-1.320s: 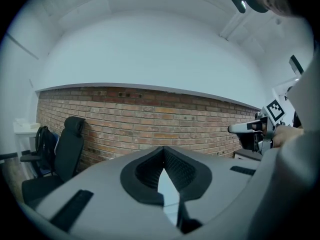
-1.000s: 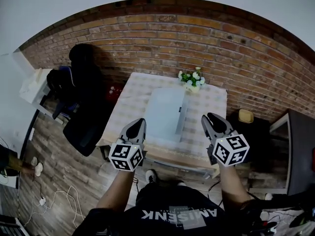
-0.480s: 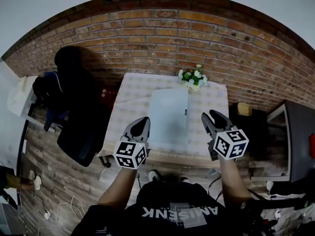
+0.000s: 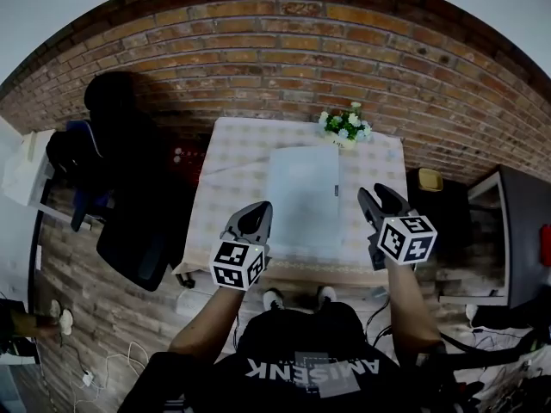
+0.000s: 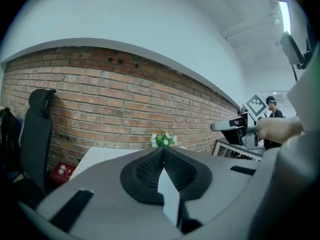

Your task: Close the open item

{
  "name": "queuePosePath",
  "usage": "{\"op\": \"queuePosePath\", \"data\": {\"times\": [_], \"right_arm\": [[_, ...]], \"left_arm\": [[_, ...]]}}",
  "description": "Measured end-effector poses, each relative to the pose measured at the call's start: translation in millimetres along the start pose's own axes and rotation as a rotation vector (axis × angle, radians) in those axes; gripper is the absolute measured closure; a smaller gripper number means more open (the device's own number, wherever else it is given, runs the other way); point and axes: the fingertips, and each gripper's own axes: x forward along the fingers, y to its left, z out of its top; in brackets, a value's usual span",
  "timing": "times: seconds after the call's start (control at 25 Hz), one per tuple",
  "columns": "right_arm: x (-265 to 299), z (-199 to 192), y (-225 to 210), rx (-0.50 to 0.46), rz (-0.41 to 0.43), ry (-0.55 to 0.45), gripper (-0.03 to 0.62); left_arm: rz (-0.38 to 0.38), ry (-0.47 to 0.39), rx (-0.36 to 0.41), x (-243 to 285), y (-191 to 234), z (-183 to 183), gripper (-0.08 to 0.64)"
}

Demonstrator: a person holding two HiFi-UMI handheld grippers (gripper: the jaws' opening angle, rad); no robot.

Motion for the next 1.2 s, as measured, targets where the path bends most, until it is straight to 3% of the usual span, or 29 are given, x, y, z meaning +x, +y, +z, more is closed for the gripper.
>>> {"op": "queuePosePath", "data": {"times": [0.4,0.92,1.2], "right_arm": [[55.5,-52.4,-14.3,0.077,0.086,0.13,0.364],[101.5,-119.0,-27.7,0.134,0.138,0.273,0.35],[117.4,-147.6,-46.1,0.157,0.115,0.33,0.35]], "left_arm": [[0.009,0.156,0.029,30.9,-14.2,-56.8,0.548],[0.024,0.291,0.031,54.6,-27.8,-117.4,0.548],[0.017,0.347,0.044,63.3,-35.4,-139.8,0.547]]}}
